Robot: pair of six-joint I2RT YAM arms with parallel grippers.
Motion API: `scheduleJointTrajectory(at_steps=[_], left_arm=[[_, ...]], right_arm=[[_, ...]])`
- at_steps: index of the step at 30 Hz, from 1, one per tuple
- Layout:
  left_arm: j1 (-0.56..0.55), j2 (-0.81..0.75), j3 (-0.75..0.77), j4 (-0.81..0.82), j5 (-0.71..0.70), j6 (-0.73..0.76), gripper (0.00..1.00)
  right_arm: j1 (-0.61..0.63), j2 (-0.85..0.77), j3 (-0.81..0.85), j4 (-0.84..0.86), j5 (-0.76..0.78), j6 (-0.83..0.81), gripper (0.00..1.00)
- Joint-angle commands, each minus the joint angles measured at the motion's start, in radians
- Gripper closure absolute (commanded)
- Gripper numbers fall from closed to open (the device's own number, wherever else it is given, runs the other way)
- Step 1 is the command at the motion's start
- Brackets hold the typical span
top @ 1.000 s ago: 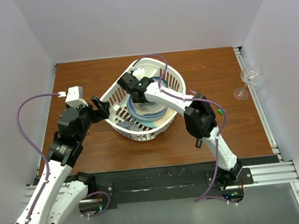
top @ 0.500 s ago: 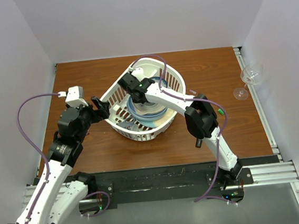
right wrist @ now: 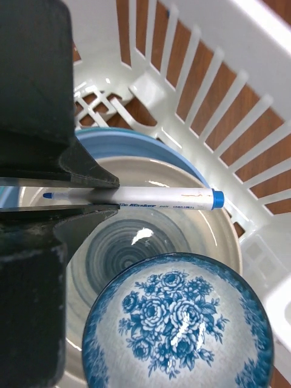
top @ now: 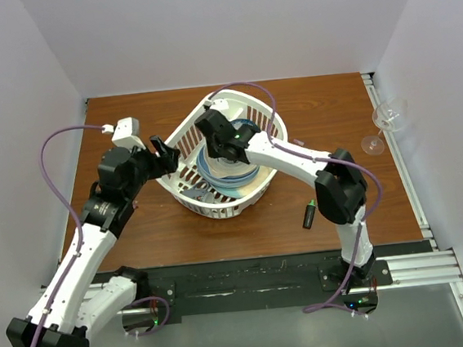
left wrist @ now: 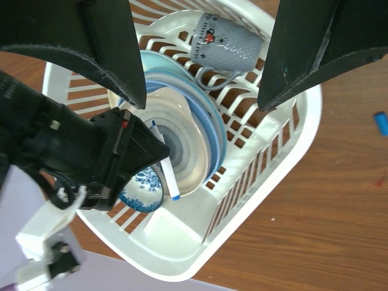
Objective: Insert the pens into the pen caps
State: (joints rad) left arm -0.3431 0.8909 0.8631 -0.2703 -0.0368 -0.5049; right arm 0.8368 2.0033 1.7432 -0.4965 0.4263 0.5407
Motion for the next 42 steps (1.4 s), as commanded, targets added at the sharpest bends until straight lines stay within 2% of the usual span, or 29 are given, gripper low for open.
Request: scheduleJointTrajectory(at_steps=[1, 8, 14, 21, 30, 39, 42], left_arm=[[-0.002, 0.032, 0.047, 0.092, 0.075, -0.057, 0.21], [-0.002, 0.086, 0.045, 0.207, 0.144, -0.110, 0.22], [-0.002, 0.146, 0.027, 0.350, 0.215, -0.181, 0.24], [-0.002, 0.216, 0.011, 0.492, 0.304, -0.259, 0.25], [-0.002, 0.281, 0.011, 0.566, 0.354, -0.296, 0.29], [-0.002, 0.319, -0.022, 0.666, 0.443, -0.336, 0.38], [-0.002, 0.335, -0.021, 0.710, 0.492, -0.346, 0.51]], right_arm=[[0.002, -0.126, -0.059, 0.130, -0.040, -0.008, 0.99], [0.004, -0.293, -0.247, 0.266, -0.141, 0.036, 0.99], [0.010, -0.399, -0.339, 0.352, -0.175, 0.065, 0.99], [0.022, -0.469, -0.384, 0.407, -0.184, 0.073, 0.99], [0.041, -0.517, -0.402, 0.454, -0.189, 0.081, 0.99], [0.064, -0.523, -0.407, 0.492, -0.182, 0.062, 0.99], [0.068, -0.523, -0.419, 0.493, -0.184, 0.062, 0.99]])
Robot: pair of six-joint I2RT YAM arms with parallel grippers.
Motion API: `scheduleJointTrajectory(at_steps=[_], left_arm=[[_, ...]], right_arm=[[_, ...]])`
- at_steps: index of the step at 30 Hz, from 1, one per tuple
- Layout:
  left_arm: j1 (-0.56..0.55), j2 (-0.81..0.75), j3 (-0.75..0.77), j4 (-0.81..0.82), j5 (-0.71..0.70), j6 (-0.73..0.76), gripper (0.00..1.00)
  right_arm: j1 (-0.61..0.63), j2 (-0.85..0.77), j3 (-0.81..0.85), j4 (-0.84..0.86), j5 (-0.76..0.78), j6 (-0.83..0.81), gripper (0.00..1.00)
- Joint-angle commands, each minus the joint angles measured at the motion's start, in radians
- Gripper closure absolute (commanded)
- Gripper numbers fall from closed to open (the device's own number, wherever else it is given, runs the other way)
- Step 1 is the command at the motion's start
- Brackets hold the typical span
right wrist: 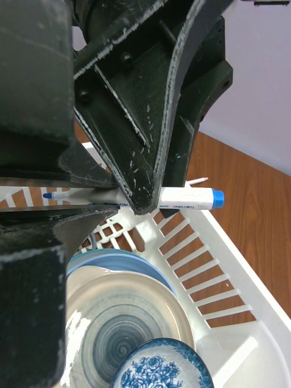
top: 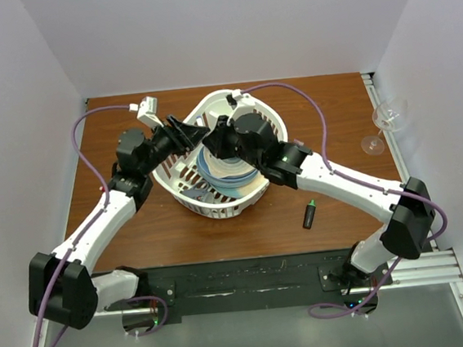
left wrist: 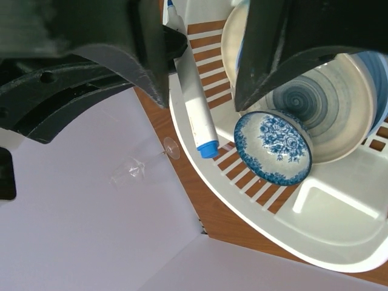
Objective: Insert the pens into the pen caps
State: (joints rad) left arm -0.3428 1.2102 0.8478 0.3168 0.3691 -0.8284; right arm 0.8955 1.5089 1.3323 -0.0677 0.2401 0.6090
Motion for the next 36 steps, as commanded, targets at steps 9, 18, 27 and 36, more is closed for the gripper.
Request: scheduleJointTrajectory(at_steps=[9, 18, 27, 36], left_arm=[[0.011, -0.009, -0.017, 0.084, 0.224, 0.001, 1.00], [0.044, 0.034, 0.168, -0.406, 0.524, 0.277, 1.00], [0.044, 0.000, 0.204, -0.607, 0.666, 0.267, 1.00], [0.044, -0.037, 0.174, -0.634, 0.755, 0.176, 1.00]], right_arm=[[0.011, -0.071, 0.013, 0.010, -0.090, -0.168, 0.72], [0.010, -0.295, -0.099, -0.052, -0.197, -0.924, 0.50], [0.011, -0.369, -0.271, 0.090, -0.412, -1.667, 0.43], [0.034, -0.355, -0.321, 0.097, -0.530, -1.873, 0.53]])
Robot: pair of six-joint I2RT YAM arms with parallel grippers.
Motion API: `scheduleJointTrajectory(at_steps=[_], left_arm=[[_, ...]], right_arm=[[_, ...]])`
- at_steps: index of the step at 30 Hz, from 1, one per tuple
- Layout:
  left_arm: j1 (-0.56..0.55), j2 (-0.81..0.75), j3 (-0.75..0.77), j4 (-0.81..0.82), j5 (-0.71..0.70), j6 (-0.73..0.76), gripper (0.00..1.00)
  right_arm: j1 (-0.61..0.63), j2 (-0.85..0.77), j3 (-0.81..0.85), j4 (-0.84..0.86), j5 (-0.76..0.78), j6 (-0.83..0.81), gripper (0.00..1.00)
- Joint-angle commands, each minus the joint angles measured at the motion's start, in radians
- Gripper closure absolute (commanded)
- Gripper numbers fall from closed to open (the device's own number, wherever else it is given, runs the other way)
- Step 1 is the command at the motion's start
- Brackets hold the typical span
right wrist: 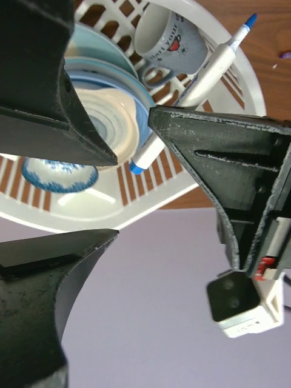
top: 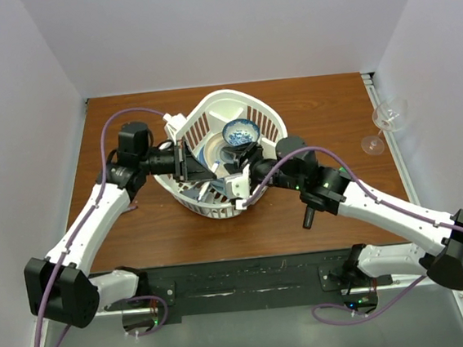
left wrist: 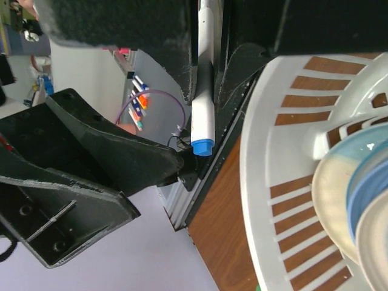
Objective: Insert the pens into the pen caps
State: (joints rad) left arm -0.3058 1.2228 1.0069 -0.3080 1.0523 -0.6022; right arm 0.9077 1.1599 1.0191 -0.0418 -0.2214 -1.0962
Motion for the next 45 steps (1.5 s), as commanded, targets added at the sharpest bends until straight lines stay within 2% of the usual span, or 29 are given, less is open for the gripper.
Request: scheduleJointTrajectory(at_steps=[1, 7, 14, 20, 36, 43, 45], left_arm=[[0.007, -0.049, 0.015, -0.008, 0.081, -0.053, 1.00], [0.005, -0.032, 0.012, 0.056, 0.109, -0.131, 1.00], [0.005, -0.029, 0.016, 0.073, 0.110, -0.174, 1.00], [0.007, -0.034, 0.006, 0.043, 0.123, -0.159, 1.00], [0.005, -0.069, 0.018, -0.111, 0.081, -0.062, 1.00], [0.007, -0.082, 0.013, -0.111, 0.084, -0.061, 1.00], [0.007, -0.088, 0.006, -0.112, 0.083, -0.059, 1.00]], right_arm=[[0.029, -0.003, -0.005, 0.063, -0.061, -0.186, 0.53], [0.088, 0.038, 0.030, -0.039, -0.006, -0.260, 0.57], [0.135, 0.057, 0.004, -0.001, 0.042, -0.304, 0.62], [0.148, 0.066, -0.019, -0.003, 0.068, -0.336, 0.66], [0.149, 0.112, 0.006, -0.015, 0.117, -0.398, 0.67], [0.149, 0.141, -0.025, 0.037, 0.132, -0.419, 0.76], [0.149, 0.139, -0.037, 0.060, 0.148, -0.429, 0.84]])
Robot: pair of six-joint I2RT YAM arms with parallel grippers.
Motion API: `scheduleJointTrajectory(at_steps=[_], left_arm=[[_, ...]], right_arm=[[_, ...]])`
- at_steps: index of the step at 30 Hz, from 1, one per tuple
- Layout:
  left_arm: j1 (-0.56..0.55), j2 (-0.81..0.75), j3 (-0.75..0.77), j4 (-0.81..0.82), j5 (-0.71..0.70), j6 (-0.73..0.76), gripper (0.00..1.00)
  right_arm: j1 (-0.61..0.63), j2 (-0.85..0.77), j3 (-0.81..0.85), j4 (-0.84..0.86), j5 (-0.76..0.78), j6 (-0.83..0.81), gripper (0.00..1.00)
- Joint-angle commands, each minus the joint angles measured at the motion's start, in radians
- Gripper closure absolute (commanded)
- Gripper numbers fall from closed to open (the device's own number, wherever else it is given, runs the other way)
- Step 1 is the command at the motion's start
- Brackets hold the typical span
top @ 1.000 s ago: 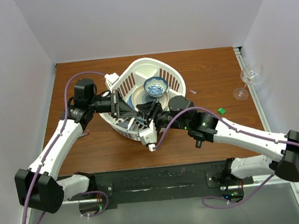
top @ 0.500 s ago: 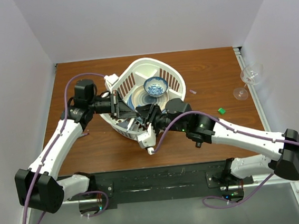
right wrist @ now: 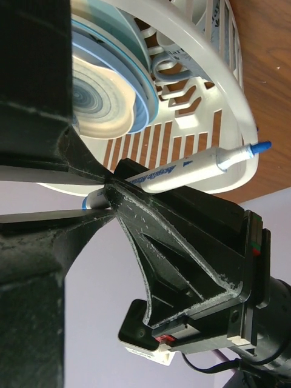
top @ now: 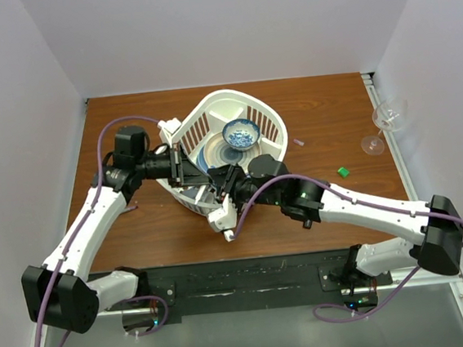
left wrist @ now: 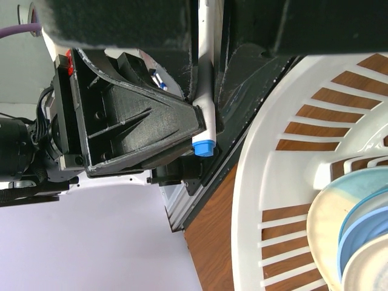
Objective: Insert the pens into the pen caps
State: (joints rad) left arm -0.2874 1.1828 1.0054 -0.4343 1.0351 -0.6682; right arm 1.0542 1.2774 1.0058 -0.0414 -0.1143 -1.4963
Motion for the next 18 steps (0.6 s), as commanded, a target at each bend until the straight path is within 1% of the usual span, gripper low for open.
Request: scheduleJointTrajectory(at_steps=[1, 2, 3, 5, 6, 7, 9, 11, 12, 14, 16, 17, 18], left_arm=[[-0.012, -0.048, 0.006, 0.012, 0.102, 0.009, 1.00], [-0.012, -0.046, 0.004, 0.012, 0.100, 0.009, 1.00], [-0.012, -0.046, 0.005, 0.012, 0.100, 0.004, 1.00], [-0.013, -0.043, 0.015, 0.012, 0.098, 0.001, 0.92], [-0.012, -0.043, 0.019, 0.011, 0.095, -0.001, 0.86], [-0.012, -0.040, 0.033, 0.012, 0.092, -0.002, 0.82], [-0.012, -0.034, 0.050, 0.017, 0.086, -0.007, 0.71], [-0.012, -0.020, 0.079, 0.034, 0.065, -0.017, 0.62], [-0.010, -0.012, 0.091, 0.035, 0.051, -0.024, 0.53], [-0.010, 0.011, 0.140, 0.045, 0.019, -0.031, 0.47], [-0.009, 0.024, 0.197, 0.046, 0.000, -0.039, 0.38], [-0.003, 0.043, 0.219, 0.040, -0.019, -0.039, 0.31], [0.002, 0.054, 0.238, 0.036, -0.026, -0.036, 0.28]], right_arm=[[0.003, 0.020, -0.026, 0.063, 0.045, -0.031, 0.88], [0.003, 0.017, -0.029, 0.063, 0.042, -0.028, 0.97], [0.003, 0.016, -0.026, 0.063, 0.038, -0.024, 1.00], [0.003, 0.007, -0.032, 0.077, 0.030, 0.001, 1.00], [0.001, -0.001, -0.042, 0.096, 0.024, 0.014, 1.00], [0.003, -0.012, -0.065, 0.159, 0.019, 0.056, 1.00], [0.004, -0.021, -0.078, 0.195, 0.016, 0.114, 1.00], [0.003, -0.016, -0.052, 0.146, -0.004, 0.139, 1.00], [0.004, -0.019, -0.044, 0.127, -0.013, 0.159, 1.00], [0.003, -0.026, -0.061, 0.144, -0.028, 0.165, 1.00], [0.003, -0.033, -0.078, 0.175, -0.035, 0.198, 1.00], [0.003, -0.039, -0.079, 0.176, -0.039, 0.209, 1.00], [0.003, -0.046, -0.084, 0.178, -0.045, 0.225, 1.00]])
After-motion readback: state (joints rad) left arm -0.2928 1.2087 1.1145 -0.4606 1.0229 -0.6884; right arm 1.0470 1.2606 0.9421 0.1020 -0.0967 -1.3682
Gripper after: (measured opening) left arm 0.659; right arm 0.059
